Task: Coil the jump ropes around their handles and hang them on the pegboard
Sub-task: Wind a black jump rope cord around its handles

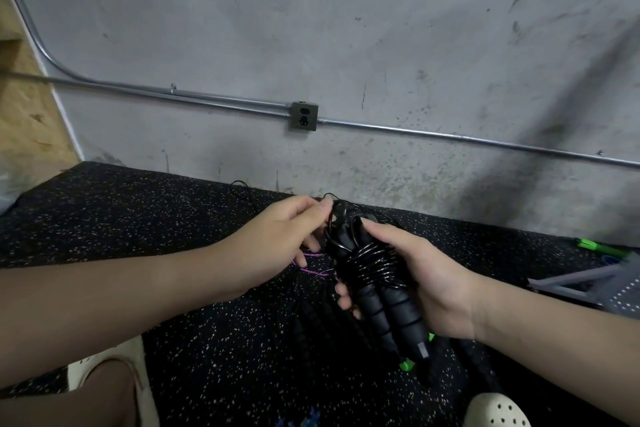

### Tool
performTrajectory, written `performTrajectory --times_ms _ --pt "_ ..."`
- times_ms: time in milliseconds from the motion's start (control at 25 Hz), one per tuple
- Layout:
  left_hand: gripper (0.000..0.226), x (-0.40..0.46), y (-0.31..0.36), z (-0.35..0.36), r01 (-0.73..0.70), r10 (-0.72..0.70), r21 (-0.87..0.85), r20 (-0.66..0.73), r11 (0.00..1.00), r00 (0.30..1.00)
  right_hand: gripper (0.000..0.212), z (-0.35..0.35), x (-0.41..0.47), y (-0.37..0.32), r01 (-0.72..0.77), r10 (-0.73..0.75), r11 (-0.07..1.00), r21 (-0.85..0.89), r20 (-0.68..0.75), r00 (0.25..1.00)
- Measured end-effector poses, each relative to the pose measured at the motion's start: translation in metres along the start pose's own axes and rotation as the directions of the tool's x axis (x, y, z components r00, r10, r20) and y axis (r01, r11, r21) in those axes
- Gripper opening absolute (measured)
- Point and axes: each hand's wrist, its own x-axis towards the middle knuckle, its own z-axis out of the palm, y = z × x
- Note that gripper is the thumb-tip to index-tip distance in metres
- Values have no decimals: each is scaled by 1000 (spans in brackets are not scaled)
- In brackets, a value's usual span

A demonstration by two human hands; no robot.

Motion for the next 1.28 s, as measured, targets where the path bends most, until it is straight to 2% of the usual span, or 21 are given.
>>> performTrajectory --times_ms 120,240,320,400,520,680,800,920,1040,1160,1200,1280 --pt "34 -3 -4 9 76 -63 -133 99 988 993 66 1 0 -1 40 -44 997 -60 -80 996" --pt "27 -6 1 15 -24 15 34 233 999 972 81 3 -3 -2 60 -94 982 -182 -190 977" --pt "20 -2 7 14 -31 20 56 182 998 983 75 9 -6 -7 88 -169 955 -283 -277 946" --pt "16 5 13 15 -13 12 5 118 1000 993 65 13 -5 -15 108 -255 921 -375 -367 895" --pt "15 13 18 22 -13 15 -18 84 1000 996 60 8 1 -21 131 -313 900 -416 -408 858" --pt "23 24 -1 24 37 -45 103 78 994 996 55 -9 21 -4 141 -285 922 -360 -388 876" --pt "26 25 -36 30 113 -131 184 88 976 987 53 -29 45 39 139 -233 942 -307 -299 925" --pt "22 20 -91 45 143 -177 280 99 949 979 50 -48 70 100 130 -239 944 -304 -356 903" --pt "40 12 -162 71 217 -279 323 160 921 947 60 -63 90 177 45 -202 938 -345 -436 877" --pt "45 -4 -219 100 282 -374 376 199 883 906 54 -71 90 248 -62 -41 976 -208 -455 890" --pt "47 -9 -233 109 275 -377 384 223 881 899 56 -76 88 267 -92 22 987 -132 -457 889" --pt "45 -18 -253 121 235 -354 391 267 890 896 48 -82 80 291 -139 117 990 -23 -417 901"
